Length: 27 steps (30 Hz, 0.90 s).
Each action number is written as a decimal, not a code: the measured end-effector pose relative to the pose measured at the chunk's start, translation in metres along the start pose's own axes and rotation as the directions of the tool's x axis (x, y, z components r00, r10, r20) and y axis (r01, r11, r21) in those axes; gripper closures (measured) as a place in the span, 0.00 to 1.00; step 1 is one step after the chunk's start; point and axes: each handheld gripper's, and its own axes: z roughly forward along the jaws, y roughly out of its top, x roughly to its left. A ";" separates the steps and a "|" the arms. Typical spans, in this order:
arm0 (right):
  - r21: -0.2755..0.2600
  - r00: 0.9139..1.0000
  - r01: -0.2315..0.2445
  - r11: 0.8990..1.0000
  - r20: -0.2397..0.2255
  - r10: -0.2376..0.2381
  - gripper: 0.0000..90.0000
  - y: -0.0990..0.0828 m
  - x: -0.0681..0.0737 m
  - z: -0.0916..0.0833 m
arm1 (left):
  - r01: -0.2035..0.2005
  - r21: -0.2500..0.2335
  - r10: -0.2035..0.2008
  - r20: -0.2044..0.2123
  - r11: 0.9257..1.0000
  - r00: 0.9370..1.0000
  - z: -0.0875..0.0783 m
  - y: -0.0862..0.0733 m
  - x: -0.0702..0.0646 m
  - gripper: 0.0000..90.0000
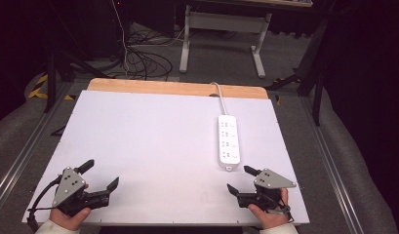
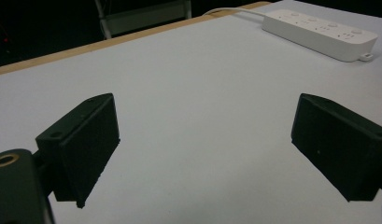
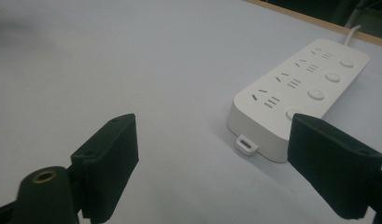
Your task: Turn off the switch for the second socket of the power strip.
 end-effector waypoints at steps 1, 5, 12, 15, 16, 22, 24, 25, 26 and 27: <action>0.000 1.000 0.000 1.000 0.000 0.000 0.19 0.000 0.000 0.000 | -0.004 0.001 0.004 -0.002 1.000 1.000 0.000 0.000 0.000 0.09; -0.004 1.000 0.001 1.000 0.001 -0.001 0.19 0.000 0.000 0.000 | -0.011 0.000 0.011 -0.014 1.000 1.000 -0.001 0.000 0.000 0.09; -0.002 1.000 0.007 1.000 0.002 -0.007 0.19 0.001 0.001 0.000 | -0.017 0.001 0.017 -0.019 1.000 1.000 -0.001 0.000 -0.001 0.09; -0.004 1.000 0.011 1.000 0.003 -0.011 0.19 0.001 0.001 0.000 | -0.031 0.007 0.031 -0.025 0.999 0.999 -0.001 0.000 -0.001 0.09; -0.003 1.000 0.017 1.000 0.008 -0.017 0.19 0.001 0.001 0.000 | -0.033 0.007 0.033 -0.026 0.999 0.999 -0.001 0.000 -0.002 0.09; -0.007 1.000 0.020 1.000 0.014 -0.020 0.20 0.003 0.002 -0.001 | -0.037 0.009 0.037 -0.032 0.999 0.999 -0.001 0.000 -0.002 0.09; -0.003 1.000 0.019 1.000 0.015 -0.019 0.21 0.004 0.002 -0.002 | -0.038 0.010 0.038 -0.033 0.999 0.999 -0.001 0.000 -0.002 0.09; -0.002 1.000 0.019 1.000 0.014 -0.019 0.21 0.005 0.002 -0.002 | -0.037 0.008 0.037 -0.034 0.999 0.999 -0.001 0.001 -0.002 0.09; -0.001 1.000 0.015 1.000 0.014 -0.015 0.22 0.006 0.002 -0.001 | -0.038 0.007 0.038 -0.034 0.999 0.999 -0.001 0.001 -0.002 0.09; 0.004 1.000 0.009 1.000 0.005 -0.009 0.24 0.007 0.001 -0.002 | -0.038 0.008 0.038 -0.034 0.999 0.999 -0.001 0.000 -0.003 0.09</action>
